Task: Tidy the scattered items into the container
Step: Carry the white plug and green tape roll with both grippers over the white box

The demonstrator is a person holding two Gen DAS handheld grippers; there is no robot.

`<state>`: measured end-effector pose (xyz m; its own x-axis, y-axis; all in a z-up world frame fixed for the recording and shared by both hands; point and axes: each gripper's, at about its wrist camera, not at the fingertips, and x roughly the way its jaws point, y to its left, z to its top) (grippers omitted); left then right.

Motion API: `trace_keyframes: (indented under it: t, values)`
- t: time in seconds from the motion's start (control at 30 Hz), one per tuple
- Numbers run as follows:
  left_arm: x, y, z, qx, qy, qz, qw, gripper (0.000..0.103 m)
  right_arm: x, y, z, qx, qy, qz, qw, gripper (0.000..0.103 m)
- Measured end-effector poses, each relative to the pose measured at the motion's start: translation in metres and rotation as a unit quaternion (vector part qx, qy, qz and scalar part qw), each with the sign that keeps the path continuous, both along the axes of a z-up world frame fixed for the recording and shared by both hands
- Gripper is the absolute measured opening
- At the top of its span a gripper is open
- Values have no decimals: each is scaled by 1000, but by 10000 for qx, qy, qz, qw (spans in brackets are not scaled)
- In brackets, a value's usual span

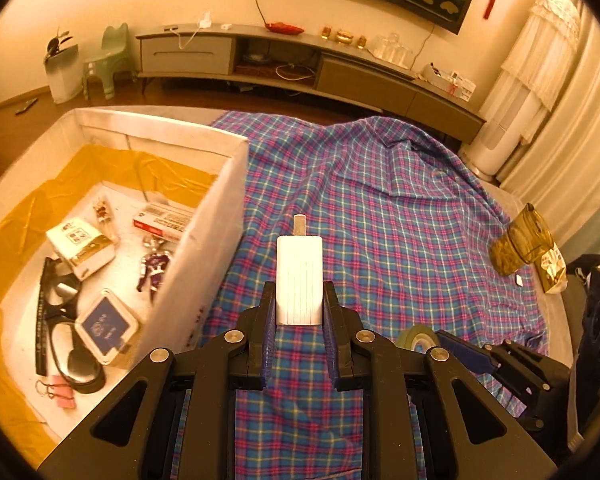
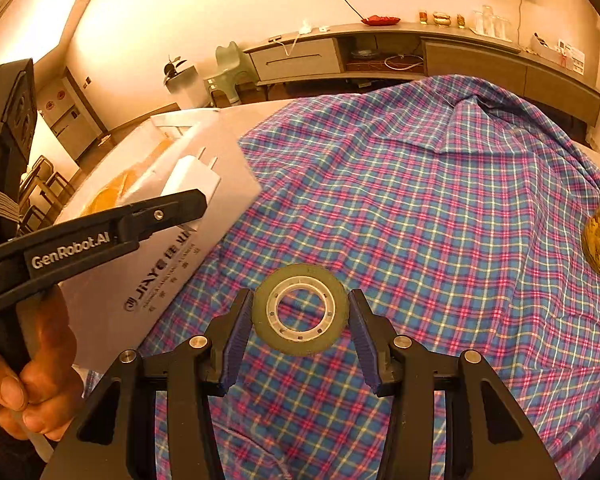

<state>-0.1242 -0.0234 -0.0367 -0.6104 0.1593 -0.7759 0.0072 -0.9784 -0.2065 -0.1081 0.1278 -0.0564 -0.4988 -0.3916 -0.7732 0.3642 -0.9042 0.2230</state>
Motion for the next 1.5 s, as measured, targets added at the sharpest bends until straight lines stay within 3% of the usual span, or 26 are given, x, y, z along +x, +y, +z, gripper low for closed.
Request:
trace_keyframes:
  t: [0.4,0.93,1.5]
  values:
    - [34,-18,24,-141,366,55,9992,21,27,-32,28,3,279,200,9994,49]
    - [61,-73,41,86,601,283,9978,21,57,-88,64,172,787,567,9951,49]
    - [75,-130,47,386,653,598,9953,21,71,-140,76,-8,846,920,9922,49]
